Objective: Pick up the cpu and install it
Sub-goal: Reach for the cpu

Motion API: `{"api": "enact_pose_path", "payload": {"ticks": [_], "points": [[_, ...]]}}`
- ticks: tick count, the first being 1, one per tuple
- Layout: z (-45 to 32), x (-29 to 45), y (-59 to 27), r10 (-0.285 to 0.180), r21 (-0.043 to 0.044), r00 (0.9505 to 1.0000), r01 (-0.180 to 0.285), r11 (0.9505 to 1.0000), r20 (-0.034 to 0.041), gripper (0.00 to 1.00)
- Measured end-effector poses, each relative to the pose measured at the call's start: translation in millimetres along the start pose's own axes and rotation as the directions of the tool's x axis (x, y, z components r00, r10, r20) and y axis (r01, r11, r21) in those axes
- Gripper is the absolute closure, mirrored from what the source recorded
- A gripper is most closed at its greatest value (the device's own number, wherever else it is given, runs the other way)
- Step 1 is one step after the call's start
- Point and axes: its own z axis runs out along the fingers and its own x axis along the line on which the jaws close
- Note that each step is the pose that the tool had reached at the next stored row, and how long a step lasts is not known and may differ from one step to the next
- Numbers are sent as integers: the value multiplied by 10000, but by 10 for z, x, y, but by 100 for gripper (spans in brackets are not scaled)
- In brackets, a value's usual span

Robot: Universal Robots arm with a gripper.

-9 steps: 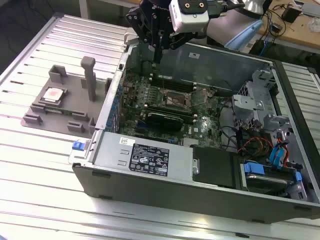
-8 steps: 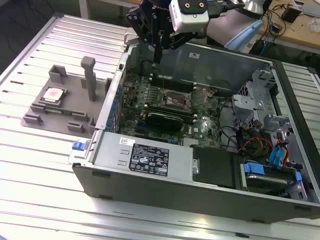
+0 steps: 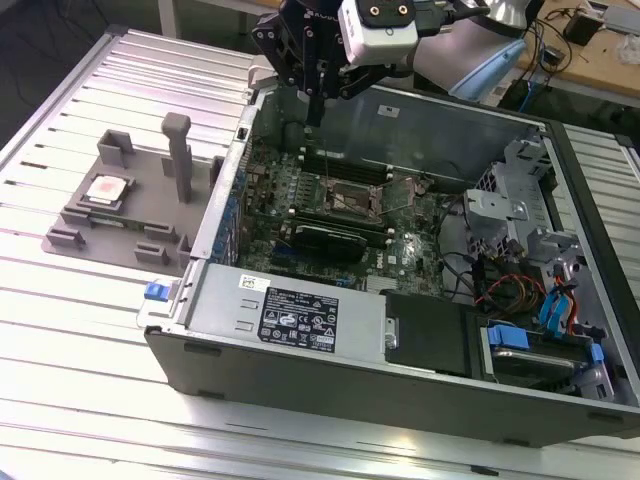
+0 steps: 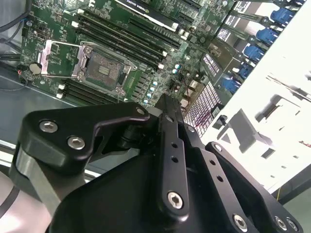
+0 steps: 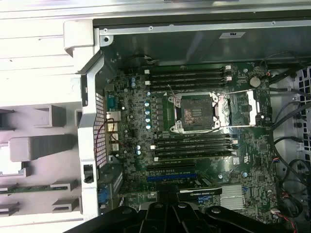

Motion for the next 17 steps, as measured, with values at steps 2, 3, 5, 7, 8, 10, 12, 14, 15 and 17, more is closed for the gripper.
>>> {"api": "enact_pose_path", "payload": {"ticks": [2, 3, 5, 7, 8, 10, 12, 14, 15, 17], "points": [[0, 11, -1, 0, 0, 10000, 0, 10000, 0, 89], [0, 18, -1, 0, -1, 10000, 0, 10000, 0, 89], [-1, 41, -1, 0, 1, 10000, 0, 10000, 0, 89], [-1, 65, -2, 0, 0, 10000, 0, 10000, 0, 89], [-2, 74, -2, 0, 0, 10000, 0, 10000, 0, 89], [-3, 115, 2, 0, 0, 10000, 0, 10000, 0, 89], [-3, 139, 5, 0, 1, 10000, 0, 10000, 0, 89], [-4, 214, 21, 6, 0, 10000, -6, 10000, 1, 89], [-4, 238, 26, 7, 0, 10000, -7, 10000, 1, 89], [-5, 266, 32, 9, 0, 10000, -9, 10000, 2, 89]]}}
